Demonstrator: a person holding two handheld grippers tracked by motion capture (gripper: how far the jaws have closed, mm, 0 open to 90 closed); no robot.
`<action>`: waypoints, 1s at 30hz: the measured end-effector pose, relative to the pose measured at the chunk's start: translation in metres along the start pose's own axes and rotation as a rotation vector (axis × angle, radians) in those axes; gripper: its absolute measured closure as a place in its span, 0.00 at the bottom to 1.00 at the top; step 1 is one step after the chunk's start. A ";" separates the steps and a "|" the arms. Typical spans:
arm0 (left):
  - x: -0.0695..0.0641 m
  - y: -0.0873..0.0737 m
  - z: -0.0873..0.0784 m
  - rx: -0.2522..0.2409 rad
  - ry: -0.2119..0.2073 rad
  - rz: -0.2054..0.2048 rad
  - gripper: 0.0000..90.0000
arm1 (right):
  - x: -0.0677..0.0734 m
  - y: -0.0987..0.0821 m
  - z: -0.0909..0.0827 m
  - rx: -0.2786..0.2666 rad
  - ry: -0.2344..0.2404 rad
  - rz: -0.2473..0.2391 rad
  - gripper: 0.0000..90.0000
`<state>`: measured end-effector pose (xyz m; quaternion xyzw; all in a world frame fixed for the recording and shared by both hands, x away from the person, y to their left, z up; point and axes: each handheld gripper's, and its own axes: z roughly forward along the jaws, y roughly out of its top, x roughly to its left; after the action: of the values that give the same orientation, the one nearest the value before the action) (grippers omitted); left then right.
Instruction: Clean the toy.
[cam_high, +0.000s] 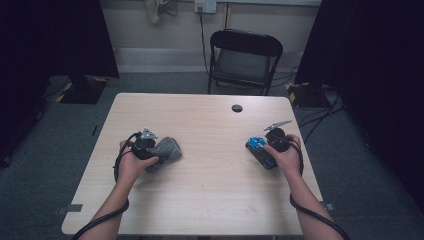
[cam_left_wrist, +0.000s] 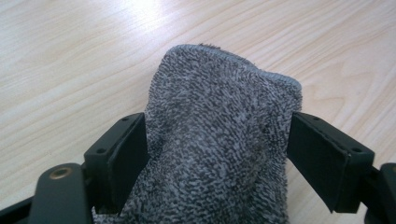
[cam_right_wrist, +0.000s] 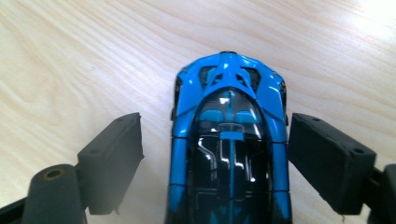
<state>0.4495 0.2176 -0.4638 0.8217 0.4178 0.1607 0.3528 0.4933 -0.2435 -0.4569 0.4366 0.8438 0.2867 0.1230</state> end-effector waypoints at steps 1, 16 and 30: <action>0.000 0.001 -0.001 -0.006 0.000 -0.001 0.22 | 0.001 0.000 -0.001 -0.006 0.001 -0.001 0.19; -0.016 0.006 -0.026 -0.053 -0.059 0.003 0.19 | 0.018 -0.002 -0.028 -0.018 0.025 0.011 0.17; -0.026 0.002 -0.042 -0.071 -0.101 0.006 0.18 | 0.041 -0.004 -0.037 -0.067 0.047 -0.044 0.18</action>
<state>0.4119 0.2145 -0.4321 0.8170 0.3909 0.1349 0.4019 0.4494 -0.2260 -0.4276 0.4069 0.8458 0.3220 0.1241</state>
